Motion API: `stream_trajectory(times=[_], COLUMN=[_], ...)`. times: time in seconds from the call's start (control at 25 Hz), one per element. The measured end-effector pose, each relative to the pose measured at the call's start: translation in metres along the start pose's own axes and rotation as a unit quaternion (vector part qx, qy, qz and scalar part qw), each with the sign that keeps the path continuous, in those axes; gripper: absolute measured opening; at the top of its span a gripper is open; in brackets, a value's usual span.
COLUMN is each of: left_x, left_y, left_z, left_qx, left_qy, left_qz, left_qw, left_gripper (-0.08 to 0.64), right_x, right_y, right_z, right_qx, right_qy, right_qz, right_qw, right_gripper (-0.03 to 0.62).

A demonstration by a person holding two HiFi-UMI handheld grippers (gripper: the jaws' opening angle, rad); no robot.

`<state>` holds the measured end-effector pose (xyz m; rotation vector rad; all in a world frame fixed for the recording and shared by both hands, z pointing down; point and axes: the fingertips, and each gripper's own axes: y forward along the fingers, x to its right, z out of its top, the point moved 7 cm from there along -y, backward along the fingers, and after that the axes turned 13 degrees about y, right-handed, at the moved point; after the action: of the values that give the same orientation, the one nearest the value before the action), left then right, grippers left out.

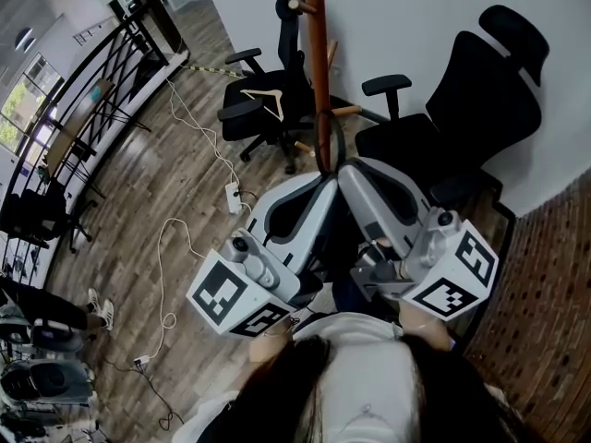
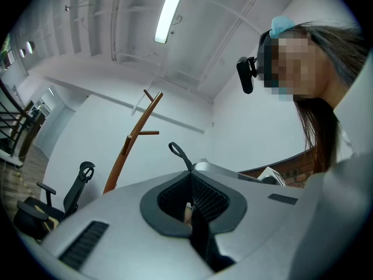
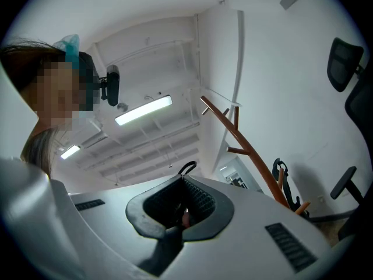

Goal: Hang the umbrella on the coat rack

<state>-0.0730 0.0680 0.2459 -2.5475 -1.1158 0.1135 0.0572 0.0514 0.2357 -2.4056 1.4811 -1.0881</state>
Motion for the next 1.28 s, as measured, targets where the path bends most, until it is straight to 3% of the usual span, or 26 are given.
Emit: stream_trajectory(times=[1.28], left_x=[-0.069], left_y=[0.046], left_z=[-0.013], left_qx=[0.010], left_qy=[0.009], left_qz=[0.008], left_qw=[0.9999], left_gripper=[0.012], right_x=[0.061], right_y=[0.057], right_z=[0.020], right_qx=[0.003], right_qy=[-0.010], right_qz=[0.011], right_qw=[1.000], right_gripper=[0.035])
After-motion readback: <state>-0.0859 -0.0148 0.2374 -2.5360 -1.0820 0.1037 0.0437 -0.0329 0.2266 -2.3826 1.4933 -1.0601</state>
